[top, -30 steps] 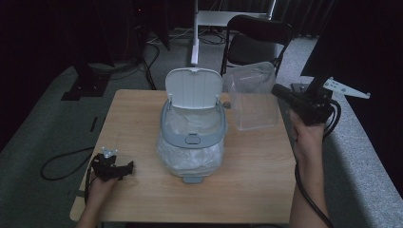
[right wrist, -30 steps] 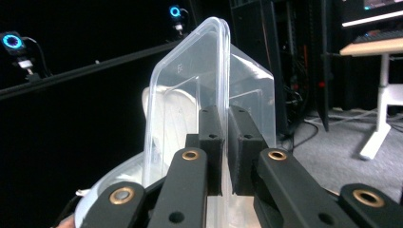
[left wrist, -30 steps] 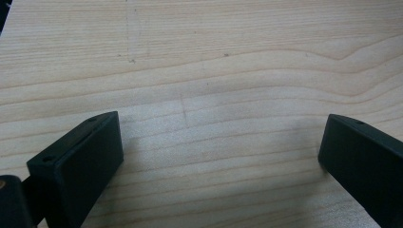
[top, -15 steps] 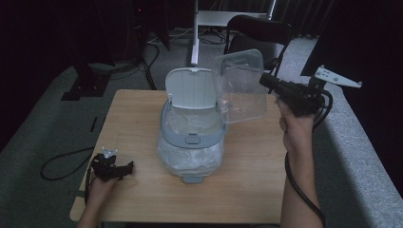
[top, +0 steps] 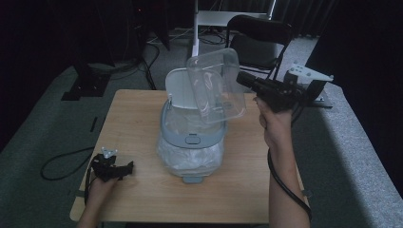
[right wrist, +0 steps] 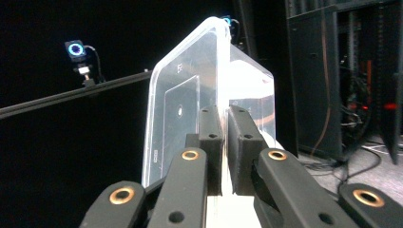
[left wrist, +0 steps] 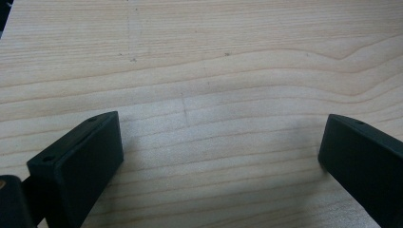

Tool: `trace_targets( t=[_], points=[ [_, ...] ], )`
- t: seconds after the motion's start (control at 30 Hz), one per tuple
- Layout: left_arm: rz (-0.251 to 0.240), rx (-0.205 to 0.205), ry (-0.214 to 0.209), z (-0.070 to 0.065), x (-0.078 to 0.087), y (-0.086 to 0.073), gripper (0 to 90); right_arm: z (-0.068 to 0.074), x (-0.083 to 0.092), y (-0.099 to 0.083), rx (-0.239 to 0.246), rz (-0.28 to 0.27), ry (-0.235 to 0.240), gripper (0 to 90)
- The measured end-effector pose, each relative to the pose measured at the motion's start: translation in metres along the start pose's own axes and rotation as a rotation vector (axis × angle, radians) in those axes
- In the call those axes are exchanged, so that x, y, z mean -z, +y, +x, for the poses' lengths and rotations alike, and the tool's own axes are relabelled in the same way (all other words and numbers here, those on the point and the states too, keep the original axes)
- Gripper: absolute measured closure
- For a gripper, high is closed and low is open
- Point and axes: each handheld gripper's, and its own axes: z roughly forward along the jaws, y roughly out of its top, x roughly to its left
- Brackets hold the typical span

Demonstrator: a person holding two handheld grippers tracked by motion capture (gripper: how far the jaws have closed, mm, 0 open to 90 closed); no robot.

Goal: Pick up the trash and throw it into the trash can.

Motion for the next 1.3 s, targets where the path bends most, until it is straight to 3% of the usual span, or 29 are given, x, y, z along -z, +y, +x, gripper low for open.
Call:
trace_targets(
  t=[0.27,0.53,0.87,1.17,1.2,1.23,1.27,1.3],
  points=[
    [0.000,0.000,-0.003,0.000,0.000,0.000,1.8,0.007,-0.031,-0.004,0.006,0.026,0.044,85.4],
    [-0.002,0.001,-0.005,0.001,0.000,0.000,1.9,0.004,-0.053,-0.007,-0.004,0.053,0.048,85.4],
    [-0.001,-0.002,-0.003,0.000,0.000,0.000,1.9,-0.004,-0.066,-0.019,-0.034,0.053,0.049,85.3],
    [0.000,-0.002,-0.004,0.000,0.000,0.000,1.8,-0.003,-0.070,-0.021,-0.023,0.042,0.045,83.7],
    [-0.001,-0.002,-0.003,0.000,0.000,0.000,1.8,-0.005,-0.071,-0.022,-0.045,0.037,0.075,75.7],
    [-0.001,-0.002,-0.003,0.000,0.000,0.000,1.8,-0.005,-0.071,-0.022,-0.045,0.037,0.075,75.7],
    [-0.001,-0.002,-0.003,0.000,0.000,0.000,1.8,-0.006,-0.073,-0.024,-0.064,0.042,0.085,60.8],
    [-0.001,-0.002,-0.003,0.000,0.000,0.000,1.8,-0.006,-0.073,-0.024,-0.064,0.042,0.085,60.8]
  ],
)
